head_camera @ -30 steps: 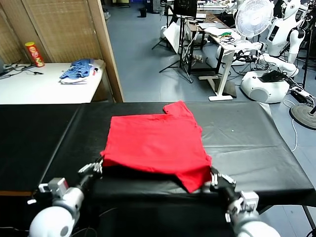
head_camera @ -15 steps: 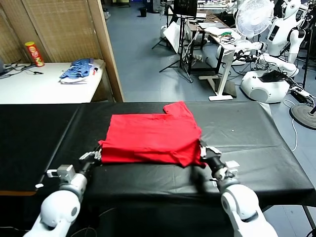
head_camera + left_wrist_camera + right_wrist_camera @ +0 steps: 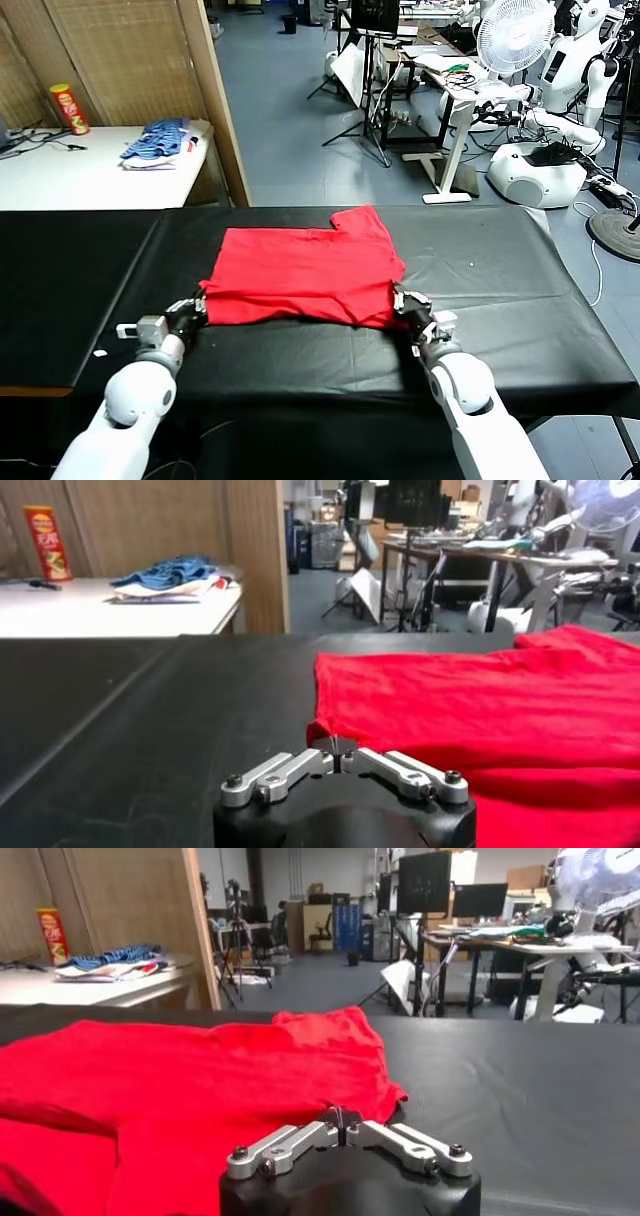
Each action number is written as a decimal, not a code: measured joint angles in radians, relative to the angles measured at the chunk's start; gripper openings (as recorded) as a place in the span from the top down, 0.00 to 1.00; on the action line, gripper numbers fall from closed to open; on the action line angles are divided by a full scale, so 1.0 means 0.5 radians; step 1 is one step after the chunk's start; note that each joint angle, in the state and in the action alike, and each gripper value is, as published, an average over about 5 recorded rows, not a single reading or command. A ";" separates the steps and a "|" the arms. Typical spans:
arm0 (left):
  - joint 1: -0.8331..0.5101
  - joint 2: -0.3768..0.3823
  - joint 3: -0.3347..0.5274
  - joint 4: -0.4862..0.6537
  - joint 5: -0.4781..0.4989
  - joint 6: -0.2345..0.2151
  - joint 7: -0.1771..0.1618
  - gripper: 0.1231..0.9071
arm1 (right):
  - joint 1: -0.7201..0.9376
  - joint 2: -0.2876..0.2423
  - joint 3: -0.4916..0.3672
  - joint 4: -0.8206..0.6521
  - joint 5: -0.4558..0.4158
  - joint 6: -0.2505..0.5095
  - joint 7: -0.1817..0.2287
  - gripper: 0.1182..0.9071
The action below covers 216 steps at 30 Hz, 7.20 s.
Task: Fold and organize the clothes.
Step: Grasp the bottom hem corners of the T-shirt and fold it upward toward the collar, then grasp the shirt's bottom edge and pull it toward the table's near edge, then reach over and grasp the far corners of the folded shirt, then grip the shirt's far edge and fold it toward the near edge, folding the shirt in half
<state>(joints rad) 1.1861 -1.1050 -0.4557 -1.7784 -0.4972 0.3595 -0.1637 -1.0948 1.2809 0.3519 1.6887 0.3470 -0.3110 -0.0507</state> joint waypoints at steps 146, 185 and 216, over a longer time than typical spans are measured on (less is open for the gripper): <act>-0.974 0.014 0.330 0.689 -0.353 0.757 0.070 1.00 | 1.093 0.121 -0.348 -0.989 0.223 -0.295 0.189 0.91; -0.078 0.418 -0.022 -0.353 -0.355 0.754 0.048 1.00 | 0.074 -0.574 -0.045 0.508 0.707 -0.833 0.252 0.92; -0.027 0.365 0.010 -0.376 -0.301 0.754 0.046 1.00 | 0.216 -0.402 -0.173 0.089 0.422 -0.488 0.116 0.42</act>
<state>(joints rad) 1.1726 -0.9223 -0.4507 -1.9662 -0.6475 0.7364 -0.1405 -0.9871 1.0798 0.2654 1.7332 0.5579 -0.5549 0.0071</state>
